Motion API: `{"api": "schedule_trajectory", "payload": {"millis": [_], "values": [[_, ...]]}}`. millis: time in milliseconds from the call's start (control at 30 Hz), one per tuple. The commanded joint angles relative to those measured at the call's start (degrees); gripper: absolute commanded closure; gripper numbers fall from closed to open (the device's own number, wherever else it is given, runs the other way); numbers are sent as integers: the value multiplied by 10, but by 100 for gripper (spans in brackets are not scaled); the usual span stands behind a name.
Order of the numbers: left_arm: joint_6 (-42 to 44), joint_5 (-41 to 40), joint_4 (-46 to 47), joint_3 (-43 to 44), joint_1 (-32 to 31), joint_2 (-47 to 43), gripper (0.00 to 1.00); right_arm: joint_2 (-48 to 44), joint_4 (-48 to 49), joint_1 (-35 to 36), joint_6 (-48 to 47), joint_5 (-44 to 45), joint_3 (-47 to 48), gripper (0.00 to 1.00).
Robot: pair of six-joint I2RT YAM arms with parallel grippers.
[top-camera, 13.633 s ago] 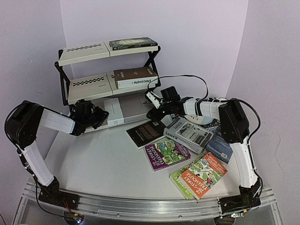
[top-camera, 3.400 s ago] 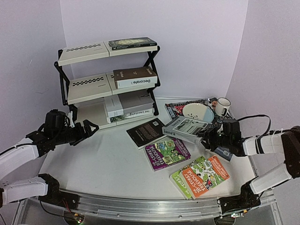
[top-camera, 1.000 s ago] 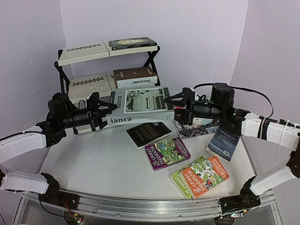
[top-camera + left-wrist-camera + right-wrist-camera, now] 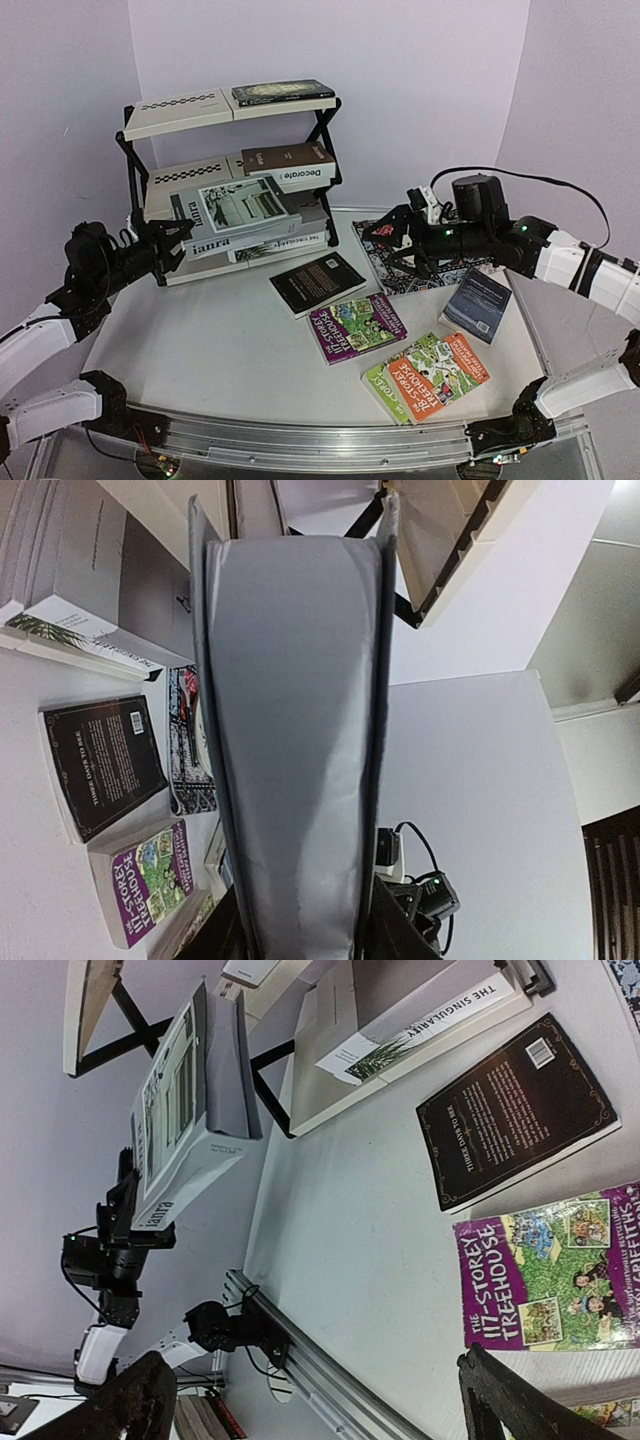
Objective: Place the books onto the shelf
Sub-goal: Pass from the right arm to the left, then pass from the left arm to the right
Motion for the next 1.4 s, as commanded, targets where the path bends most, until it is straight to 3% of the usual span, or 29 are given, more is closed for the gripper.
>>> {"api": "schedule_trajectory", "payload": {"millis": [0, 233, 500, 667, 800, 1033, 1167, 1367], "values": [[57, -10, -55, 99, 8, 23, 67, -5, -28, 3, -51, 10, 31, 2], [93, -7, -96, 188, 10, 77, 66, 13, -41, 4, -81, 11, 58, 2], [53, 56, -22, 214, 18, 160, 66, 63, -23, 8, -88, 5, 119, 2], [30, 65, 5, 233, 19, 183, 66, 107, 11, 59, -113, 33, 174, 2], [9, 75, 8, 242, 22, 197, 66, 131, -15, 122, -281, 106, 236, 4], [-21, 83, 12, 249, 23, 194, 66, 158, -45, 166, -558, 217, 296, 6], [-28, 84, 12, 250, 24, 193, 66, 161, 9, 179, -670, 218, 280, 9], [-38, 87, 14, 254, 24, 202, 65, 195, 53, 206, -877, 228, 294, 2]]}}
